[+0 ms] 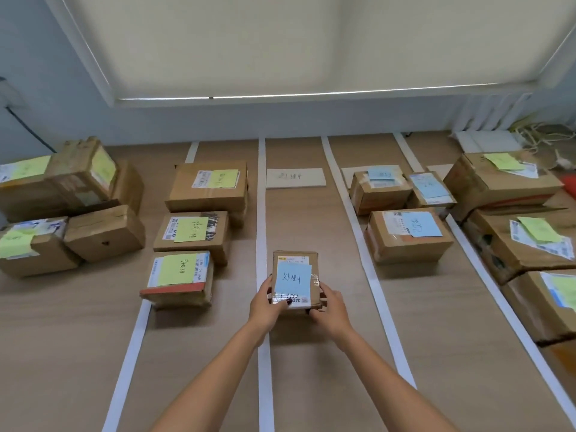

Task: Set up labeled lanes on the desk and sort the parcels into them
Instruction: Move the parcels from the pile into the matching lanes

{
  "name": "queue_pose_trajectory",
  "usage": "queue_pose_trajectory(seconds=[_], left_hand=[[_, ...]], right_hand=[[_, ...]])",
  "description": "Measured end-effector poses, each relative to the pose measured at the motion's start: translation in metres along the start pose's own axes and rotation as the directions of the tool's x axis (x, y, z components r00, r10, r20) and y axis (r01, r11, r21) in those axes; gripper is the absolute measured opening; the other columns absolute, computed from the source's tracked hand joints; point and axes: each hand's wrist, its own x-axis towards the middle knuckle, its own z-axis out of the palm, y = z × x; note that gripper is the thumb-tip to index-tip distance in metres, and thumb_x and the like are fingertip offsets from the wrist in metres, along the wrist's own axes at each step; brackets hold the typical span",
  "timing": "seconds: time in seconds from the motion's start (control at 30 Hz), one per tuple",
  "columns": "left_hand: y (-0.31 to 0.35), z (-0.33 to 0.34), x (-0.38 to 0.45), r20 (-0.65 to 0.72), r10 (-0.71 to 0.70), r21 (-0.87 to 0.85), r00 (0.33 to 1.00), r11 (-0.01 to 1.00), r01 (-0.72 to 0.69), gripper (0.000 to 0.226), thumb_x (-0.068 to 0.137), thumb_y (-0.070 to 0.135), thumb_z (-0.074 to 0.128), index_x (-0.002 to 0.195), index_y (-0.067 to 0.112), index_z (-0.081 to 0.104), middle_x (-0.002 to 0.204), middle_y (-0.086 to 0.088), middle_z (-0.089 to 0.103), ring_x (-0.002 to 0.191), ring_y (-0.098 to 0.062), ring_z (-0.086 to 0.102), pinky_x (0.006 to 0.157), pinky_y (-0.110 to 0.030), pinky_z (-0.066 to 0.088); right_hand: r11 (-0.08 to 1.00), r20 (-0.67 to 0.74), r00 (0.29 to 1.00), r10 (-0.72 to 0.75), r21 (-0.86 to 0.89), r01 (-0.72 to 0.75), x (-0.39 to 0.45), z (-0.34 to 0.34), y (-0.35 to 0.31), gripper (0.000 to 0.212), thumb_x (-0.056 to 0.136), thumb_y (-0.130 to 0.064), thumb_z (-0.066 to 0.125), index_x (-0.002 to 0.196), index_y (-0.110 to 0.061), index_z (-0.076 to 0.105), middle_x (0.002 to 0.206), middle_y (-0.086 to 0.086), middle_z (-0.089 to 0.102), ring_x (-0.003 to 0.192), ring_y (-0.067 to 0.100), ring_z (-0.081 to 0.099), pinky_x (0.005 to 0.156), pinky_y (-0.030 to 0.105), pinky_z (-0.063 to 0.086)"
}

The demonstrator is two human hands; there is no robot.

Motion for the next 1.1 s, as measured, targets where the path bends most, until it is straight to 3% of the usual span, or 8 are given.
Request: queue_pose_trajectory(seconds=[0.1,0.23,0.33,0.6,0.7,0.9,1.03,1.1], left_hand=[[0.014,0.001,0.032,-0.055,0.016,0.011,0.998,1.0,-0.016,0.062,0.09,0.006,0.057,0.143,0.024,0.031,0.138,-0.002,0.05,0.109,-0.011,0.047,0.085,-0.022,0.042],[0.037,0.003,0.085,-0.088,0.014,0.007,0.996,1.0,-0.014,0.061,0.093,0.009,0.051,0.145,0.026,0.024,0.141,-0.002,0.046,0.125,-0.02,0.046,0.096,-0.03,0.042],[0.058,0.0,0.133,-0.099,0.04,0.017,0.994,0.999,-0.038,0.061,0.094,0.01,0.05,0.146,0.025,0.022,0.144,-0.002,0.043,0.13,-0.022,0.042,0.105,-0.037,0.039],[0.097,-0.008,0.25,-0.143,0.11,-0.027,0.984,0.993,-0.115,0.053,0.096,0.012,0.045,0.145,0.019,0.027,0.144,-0.001,0.043,0.125,-0.012,0.041,0.093,-0.022,0.031],[0.101,-0.011,0.268,-0.174,0.078,-0.038,0.982,0.996,-0.086,0.054,0.098,0.018,0.043,0.148,0.02,0.021,0.148,-0.001,0.038,0.133,-0.017,0.037,0.107,-0.028,0.032],[0.097,-0.022,0.231,-0.265,0.024,-0.119,0.964,0.991,-0.057,0.052,0.098,0.017,0.043,0.147,0.018,0.025,0.149,-0.004,0.036,0.137,-0.02,0.035,0.108,-0.033,0.031],[0.092,-0.026,0.164,-0.28,0.056,-0.075,0.958,0.994,-0.08,0.047,0.096,0.004,0.04,0.141,0.016,0.037,0.14,-0.005,0.047,0.126,-0.018,0.045,0.1,-0.027,0.037],[0.092,-0.026,0.13,-0.258,0.092,-0.039,0.962,0.994,-0.105,0.046,0.095,0.003,0.04,0.139,0.017,0.04,0.137,-0.004,0.05,0.121,-0.015,0.047,0.093,-0.023,0.037]], right_hand=[[0.999,-0.032,0.999,0.003,0.037,-0.001,0.036,0.002,-0.009,0.062,0.082,0.007,0.057,0.138,-0.013,0.039,0.13,0.012,0.047,0.111,0.015,0.053,0.075,0.002,0.042],[0.994,0.004,1.0,0.026,0.103,-0.026,0.088,0.003,-0.028,0.072,0.083,0.005,0.058,0.143,-0.018,0.024,0.137,0.005,0.047,0.12,0.018,0.051,0.086,0.02,0.047],[0.996,0.0,1.0,-0.001,0.093,0.001,0.135,0.002,-0.042,0.075,0.082,0.004,0.057,0.144,-0.018,0.022,0.143,0.002,0.043,0.118,0.009,0.047,0.088,0.017,0.041],[0.988,-0.044,0.996,-0.082,0.127,0.087,0.252,0.007,-0.073,0.076,0.08,0.005,0.057,0.145,-0.016,0.023,0.144,0.003,0.042,0.118,0.005,0.043,0.091,0.016,0.039],[0.987,-0.054,0.994,-0.098,0.125,0.104,0.267,0.008,-0.076,0.076,0.081,0.003,0.058,0.145,-0.016,0.022,0.145,0.003,0.039,0.128,0.013,0.043,0.093,0.017,0.037],[0.991,-0.059,0.997,-0.042,0.128,0.049,0.232,-0.006,-0.074,0.074,0.083,0.0,0.058,0.145,-0.017,0.022,0.147,0.006,0.036,0.132,0.02,0.038,0.105,0.032,0.039],[0.993,-0.01,0.999,-0.049,0.106,0.05,0.178,-0.019,-0.086,0.069,0.084,0.002,0.056,0.144,-0.018,0.027,0.144,0.007,0.039,0.129,0.02,0.042,0.093,0.028,0.043],[0.995,0.012,0.997,-0.072,0.077,0.071,0.148,-0.022,-0.095,0.068,0.083,0.003,0.056,0.142,-0.018,0.03,0.144,0.006,0.04,0.129,0.021,0.042,0.096,0.031,0.045]])
